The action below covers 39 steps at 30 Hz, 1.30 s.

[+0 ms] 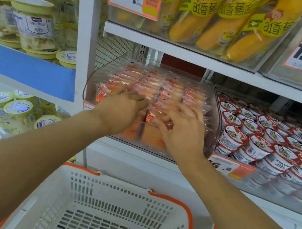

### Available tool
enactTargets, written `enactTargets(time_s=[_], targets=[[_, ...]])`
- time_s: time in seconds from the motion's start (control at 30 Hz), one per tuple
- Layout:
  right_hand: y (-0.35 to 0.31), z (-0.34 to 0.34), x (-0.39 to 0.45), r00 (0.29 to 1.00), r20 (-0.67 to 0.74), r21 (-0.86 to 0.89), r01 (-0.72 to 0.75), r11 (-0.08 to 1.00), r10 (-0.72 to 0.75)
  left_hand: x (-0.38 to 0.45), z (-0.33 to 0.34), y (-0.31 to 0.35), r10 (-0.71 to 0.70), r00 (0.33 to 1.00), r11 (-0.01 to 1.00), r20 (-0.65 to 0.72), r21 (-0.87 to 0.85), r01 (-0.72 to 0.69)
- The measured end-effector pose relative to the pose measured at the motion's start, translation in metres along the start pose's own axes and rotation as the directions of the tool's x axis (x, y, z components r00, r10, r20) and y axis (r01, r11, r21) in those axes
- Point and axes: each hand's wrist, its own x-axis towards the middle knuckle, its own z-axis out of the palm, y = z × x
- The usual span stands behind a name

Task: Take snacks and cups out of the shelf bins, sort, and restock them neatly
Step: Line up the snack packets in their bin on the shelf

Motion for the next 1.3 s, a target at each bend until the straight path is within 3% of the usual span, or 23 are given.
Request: enactTargets(time_s=[0.13, 0.2, 0.27, 0.43, 0.53, 0.77, 0.9, 0.93, 1.03, 1.07, 1.13, 1.3], targets=[[-0.010, -0.015, -0.004, 0.995, 0.092, -0.033, -0.040, 0.999, 0.043, -0.009, -0.006, -0.009, -0.020, 0.999, 0.984, -0.044, -0.175, 0.012], [-0.020, -0.024, -0.001, 0.976, 0.174, -0.010, -0.131, 0.991, 0.131, -0.010, -0.007, -0.018, -0.111, 0.987, 0.982, -0.119, -0.163, 0.091], [-0.025, -0.033, 0.007, 0.942, 0.282, -0.009, -0.188, 0.982, 0.183, -0.006, -0.004, -0.025, -0.181, 0.979, 0.974, -0.097, -0.153, 0.165], [-0.006, -0.033, 0.046, 0.780, 0.537, -0.010, -0.374, 0.927, 0.321, 0.006, 0.007, -0.036, -0.199, 0.979, 0.972, 0.049, -0.115, 0.203], [0.001, -0.015, 0.049, 0.681, 0.654, -0.163, -0.299, 0.940, 0.330, 0.013, 0.007, -0.040, -0.229, 0.973, 0.965, 0.016, -0.128, 0.229], [-0.006, -0.013, 0.031, 0.683, 0.653, -0.273, -0.189, 0.943, 0.326, 0.018, -0.003, -0.042, -0.213, 0.965, 0.966, 0.156, -0.115, 0.231], [-0.001, -0.025, 0.050, 0.569, 0.757, -0.240, -0.214, 0.947, 0.320, 0.021, -0.030, -0.039, -0.199, 0.928, 0.979, 0.314, 0.032, 0.200], [0.000, -0.029, 0.061, 0.574, 0.758, -0.225, -0.214, 0.951, 0.309, 0.033, -0.037, -0.041, -0.220, 0.931, 0.975, 0.292, 0.027, 0.222], [0.003, -0.026, 0.088, 0.700, 0.627, -0.190, -0.288, 0.939, 0.342, 0.067, -0.033, -0.039, -0.277, 0.958, 0.959, 0.074, -0.046, 0.281], [0.005, -0.019, 0.095, 0.724, 0.582, -0.181, -0.329, 0.927, 0.371, 0.075, -0.026, -0.036, -0.280, 0.956, 0.957, 0.085, -0.050, 0.285], [0.009, -0.003, 0.106, 0.716, 0.566, -0.205, -0.359, 0.911, 0.410, 0.083, -0.008, -0.032, -0.261, 0.943, 0.959, 0.204, -0.057, 0.278], [0.029, 0.034, 0.119, 0.635, 0.645, -0.311, -0.291, 0.905, 0.426, 0.082, -0.005, -0.034, -0.232, 0.927, 0.959, 0.296, -0.088, 0.268]])
